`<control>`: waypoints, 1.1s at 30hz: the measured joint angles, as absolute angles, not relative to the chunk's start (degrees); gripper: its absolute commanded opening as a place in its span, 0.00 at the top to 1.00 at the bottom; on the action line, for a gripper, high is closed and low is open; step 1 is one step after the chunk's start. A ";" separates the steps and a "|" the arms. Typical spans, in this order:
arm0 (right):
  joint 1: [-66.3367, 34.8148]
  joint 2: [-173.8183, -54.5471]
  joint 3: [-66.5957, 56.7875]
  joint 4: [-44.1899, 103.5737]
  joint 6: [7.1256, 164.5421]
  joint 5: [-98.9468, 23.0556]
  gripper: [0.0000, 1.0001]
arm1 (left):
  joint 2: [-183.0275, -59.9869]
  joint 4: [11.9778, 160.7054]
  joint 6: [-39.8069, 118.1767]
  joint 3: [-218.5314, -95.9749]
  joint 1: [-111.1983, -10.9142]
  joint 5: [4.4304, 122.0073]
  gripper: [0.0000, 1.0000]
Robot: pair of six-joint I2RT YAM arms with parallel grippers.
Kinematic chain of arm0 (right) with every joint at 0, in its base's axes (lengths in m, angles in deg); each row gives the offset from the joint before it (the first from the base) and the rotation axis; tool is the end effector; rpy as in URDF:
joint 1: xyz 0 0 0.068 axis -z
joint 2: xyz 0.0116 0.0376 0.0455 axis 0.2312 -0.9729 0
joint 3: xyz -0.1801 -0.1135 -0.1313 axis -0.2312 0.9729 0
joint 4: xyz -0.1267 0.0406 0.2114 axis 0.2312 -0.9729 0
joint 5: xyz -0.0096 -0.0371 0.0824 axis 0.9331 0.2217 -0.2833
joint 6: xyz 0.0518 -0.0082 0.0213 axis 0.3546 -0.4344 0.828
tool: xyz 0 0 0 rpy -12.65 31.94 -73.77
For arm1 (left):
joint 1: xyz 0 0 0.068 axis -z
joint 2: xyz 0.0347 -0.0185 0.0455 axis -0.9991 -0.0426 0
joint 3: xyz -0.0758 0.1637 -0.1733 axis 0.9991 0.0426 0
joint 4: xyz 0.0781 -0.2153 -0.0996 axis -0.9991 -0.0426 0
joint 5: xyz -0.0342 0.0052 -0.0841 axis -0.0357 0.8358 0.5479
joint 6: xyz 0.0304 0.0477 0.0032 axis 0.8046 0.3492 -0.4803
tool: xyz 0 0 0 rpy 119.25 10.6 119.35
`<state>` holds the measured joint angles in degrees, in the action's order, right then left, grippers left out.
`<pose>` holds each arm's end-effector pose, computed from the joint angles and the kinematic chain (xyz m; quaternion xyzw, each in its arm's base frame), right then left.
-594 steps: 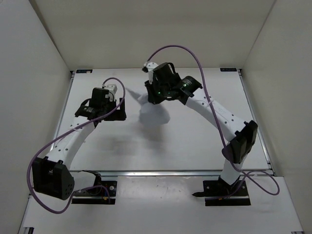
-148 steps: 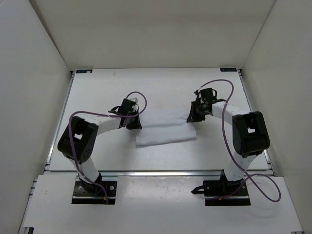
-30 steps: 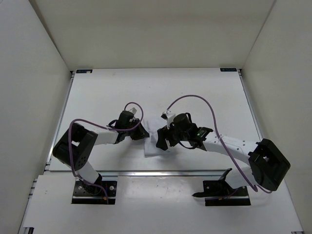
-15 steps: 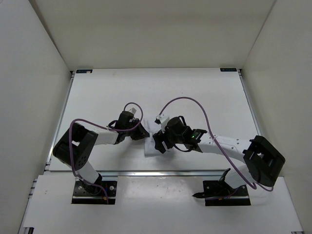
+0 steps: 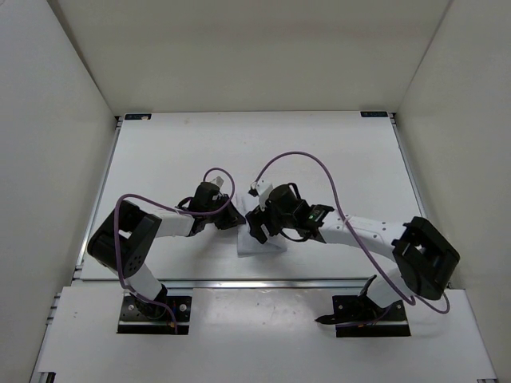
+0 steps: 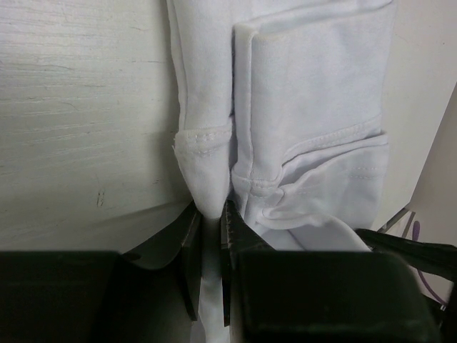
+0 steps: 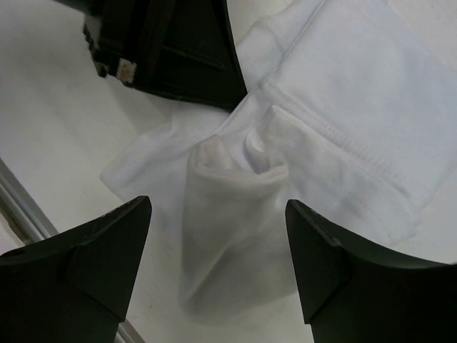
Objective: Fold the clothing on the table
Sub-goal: Fold the skirt
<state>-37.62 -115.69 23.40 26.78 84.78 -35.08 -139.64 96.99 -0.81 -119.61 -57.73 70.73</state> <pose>0.1875 0.2367 0.1958 -0.3630 0.8247 0.2383 0.3622 0.2405 -0.1503 0.1042 -0.1232 0.9124 -0.3371 0.1966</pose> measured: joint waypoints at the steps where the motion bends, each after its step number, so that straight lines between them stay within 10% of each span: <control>1: -37.66 -116.93 23.29 26.71 84.80 -35.19 0.30 | -139.64 97.06 -0.89 -119.61 -57.75 70.75 0.91; 6: -37.99 -120.43 23.31 26.01 85.22 -35.26 0.40 | -139.68 98.13 -1.24 -119.06 -57.80 70.92 0.91; 12: -38.01 -121.09 21.78 25.97 85.41 -34.88 1.00 | -139.68 100.44 -2.71 -117.75 -57.60 71.16 0.91; 28: -44.61 -113.79 26.35 35.43 85.24 -26.53 0.99 | -139.68 106.19 -8.09 -113.84 -56.57 73.94 0.91; 33: -47.23 -116.54 29.06 35.54 87.07 -29.55 0.53 | -139.62 107.85 -9.72 -112.59 -56.57 74.77 0.91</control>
<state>-47.23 -116.54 29.06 35.54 87.07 -29.55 -139.62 107.85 -9.72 -112.59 -56.57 74.77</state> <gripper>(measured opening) 0.305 0.233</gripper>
